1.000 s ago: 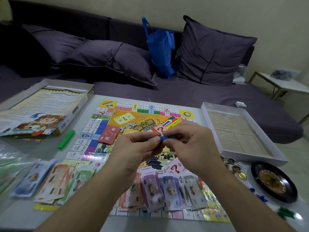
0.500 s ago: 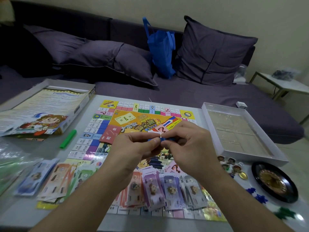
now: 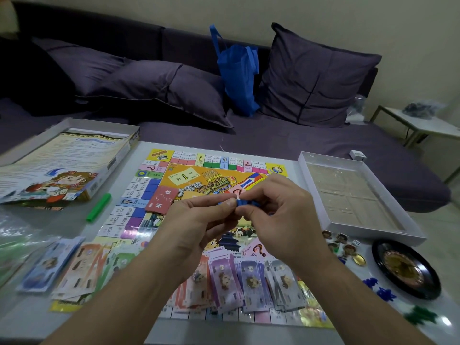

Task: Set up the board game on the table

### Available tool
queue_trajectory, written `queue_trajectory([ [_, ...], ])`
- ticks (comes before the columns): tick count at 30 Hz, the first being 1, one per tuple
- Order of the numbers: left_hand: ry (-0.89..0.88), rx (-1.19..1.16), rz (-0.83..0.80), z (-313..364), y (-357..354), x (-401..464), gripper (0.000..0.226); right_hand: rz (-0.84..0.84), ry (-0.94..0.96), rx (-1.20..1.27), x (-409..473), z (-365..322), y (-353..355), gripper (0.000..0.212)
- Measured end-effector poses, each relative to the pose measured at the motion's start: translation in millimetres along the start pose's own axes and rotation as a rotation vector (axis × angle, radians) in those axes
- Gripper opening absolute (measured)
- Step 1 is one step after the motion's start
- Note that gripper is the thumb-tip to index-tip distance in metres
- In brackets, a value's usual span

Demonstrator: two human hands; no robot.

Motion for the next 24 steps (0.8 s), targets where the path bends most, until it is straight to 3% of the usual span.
queue_trajectory([
  [6, 0.033, -0.02, 0.014, 0.0, 0.0, -0.7, 0.026, -0.002, -0.024, 0.014, 1.7, -2.0, -0.2, 0.017],
  [12, -0.01, 0.063, 0.071, 1.5, 2.3, -2.6, 0.02, -0.009, 0.04, -0.154, 0.8, -4.3, -6.3, 0.018],
  [19, 0.037, -0.029, 0.043, -0.1, 3.9, -5.2, 0.019, 0.082, -0.02, -0.059, -2.0, -8.9, -9.7, 0.018],
  [24, 0.051, -0.119, 0.055, -5.8, 1.8, -6.2, 0.036, 0.118, -0.005, -0.09, -6.2, -10.7, -15.7, 0.019],
])
Point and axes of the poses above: each hand's wrist, its own x-axis towards the middle knuckle, its own y-axis out of the back of the hand, z = x × y, the point moved 3 cm from there along x, towards the middle knuckle, and after that the axes turned 6 degrees about -z, right-handed, at the moved point
